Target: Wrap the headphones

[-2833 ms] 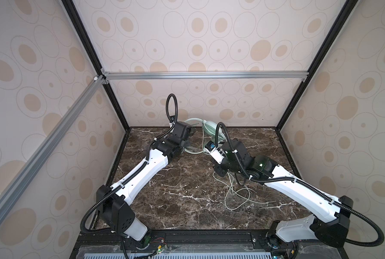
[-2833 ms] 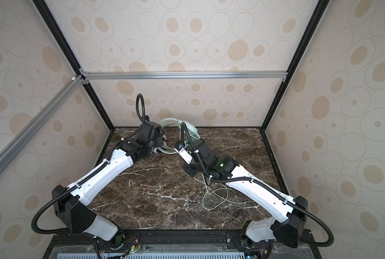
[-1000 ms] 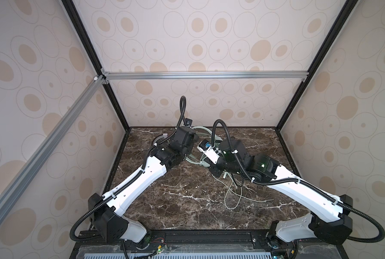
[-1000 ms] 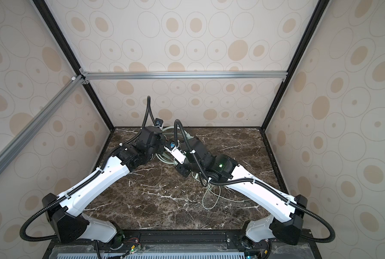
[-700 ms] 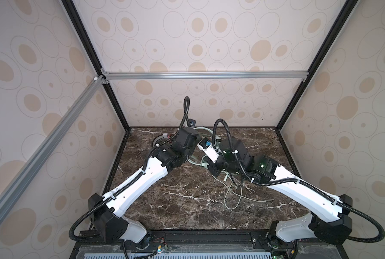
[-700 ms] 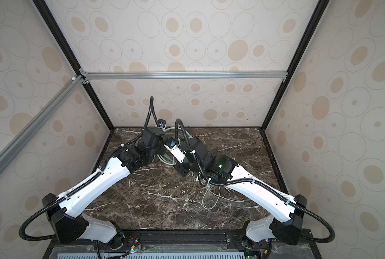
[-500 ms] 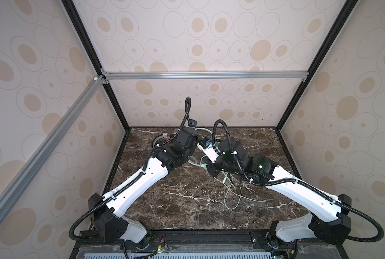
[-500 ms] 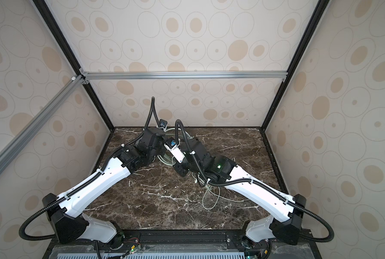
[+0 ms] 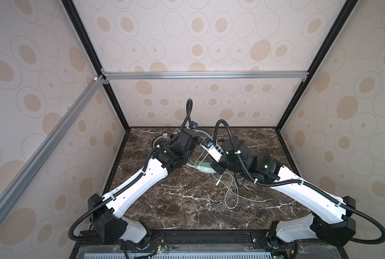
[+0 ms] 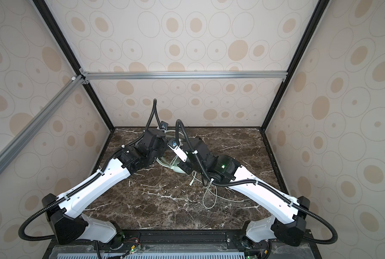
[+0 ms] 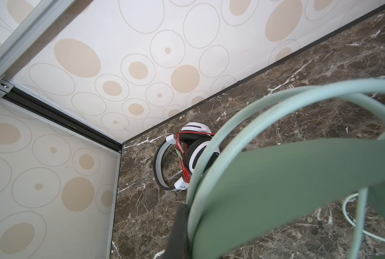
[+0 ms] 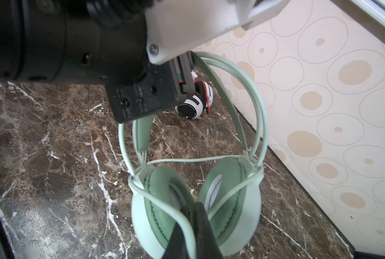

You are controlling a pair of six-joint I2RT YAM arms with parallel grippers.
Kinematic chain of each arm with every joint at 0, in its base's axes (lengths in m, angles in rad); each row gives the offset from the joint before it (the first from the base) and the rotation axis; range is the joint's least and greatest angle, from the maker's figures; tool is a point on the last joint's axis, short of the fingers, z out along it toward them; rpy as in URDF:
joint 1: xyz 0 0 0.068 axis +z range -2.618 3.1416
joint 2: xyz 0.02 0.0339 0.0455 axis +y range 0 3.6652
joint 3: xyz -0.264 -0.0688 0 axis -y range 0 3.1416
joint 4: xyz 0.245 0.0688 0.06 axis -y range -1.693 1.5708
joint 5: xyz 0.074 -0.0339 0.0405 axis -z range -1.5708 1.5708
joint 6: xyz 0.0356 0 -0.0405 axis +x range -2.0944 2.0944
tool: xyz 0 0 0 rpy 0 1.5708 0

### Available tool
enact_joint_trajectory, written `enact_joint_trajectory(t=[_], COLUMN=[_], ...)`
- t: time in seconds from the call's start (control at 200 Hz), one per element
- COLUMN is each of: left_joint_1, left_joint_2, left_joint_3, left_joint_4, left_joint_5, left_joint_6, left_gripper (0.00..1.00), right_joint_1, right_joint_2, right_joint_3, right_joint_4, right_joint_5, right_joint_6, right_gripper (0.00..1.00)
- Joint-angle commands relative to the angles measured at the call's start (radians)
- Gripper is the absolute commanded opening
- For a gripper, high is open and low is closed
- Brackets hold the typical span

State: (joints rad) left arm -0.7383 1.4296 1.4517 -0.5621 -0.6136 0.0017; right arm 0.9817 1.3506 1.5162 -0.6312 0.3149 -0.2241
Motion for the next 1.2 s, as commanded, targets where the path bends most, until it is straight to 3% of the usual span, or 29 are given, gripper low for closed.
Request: enact_joint_trajectory(t=[0.0, 0.19, 0.33, 0.76, 1.195], left_joint_1=[-0.007, -0.006, -0.006, -0.006, -0.006], left_joint_2=[-0.061, -0.123, -0.162, -0.241, -0.262], left_joint_3=[-0.009, -0.060, -0.089, -0.155, -0.106], left_joint_4=[0.031, 0.065, 0.060, 0.053, 0.048], left_joint_5=[0.011, 0.127, 0.198, 0.285, 0.357], left_joint_6=[0.063, 0.094, 0.110, 0.050, 0.012], left_gripper=[0.00, 0.00, 0.00, 0.00, 0.00], right_joint_1=[0.004, -0.013, -0.066, -0.140, -0.358], right_joint_2=[-0.029, -0.009, -0.006, -0.010, -0.111], right_joint_3=[0.036, 0.043, 0.063, 0.046, -0.118], right_joint_4=[0.006, 0.028, 0.048, 0.083, 0.152], right_joint_5=[0.101, 0.178, 0.163, 0.154, 0.043], right_joint_6=[-0.049, -0.084, -0.102, -0.131, 0.140], right_gripper=[0.09, 0.09, 0.10, 0.13, 0.12])
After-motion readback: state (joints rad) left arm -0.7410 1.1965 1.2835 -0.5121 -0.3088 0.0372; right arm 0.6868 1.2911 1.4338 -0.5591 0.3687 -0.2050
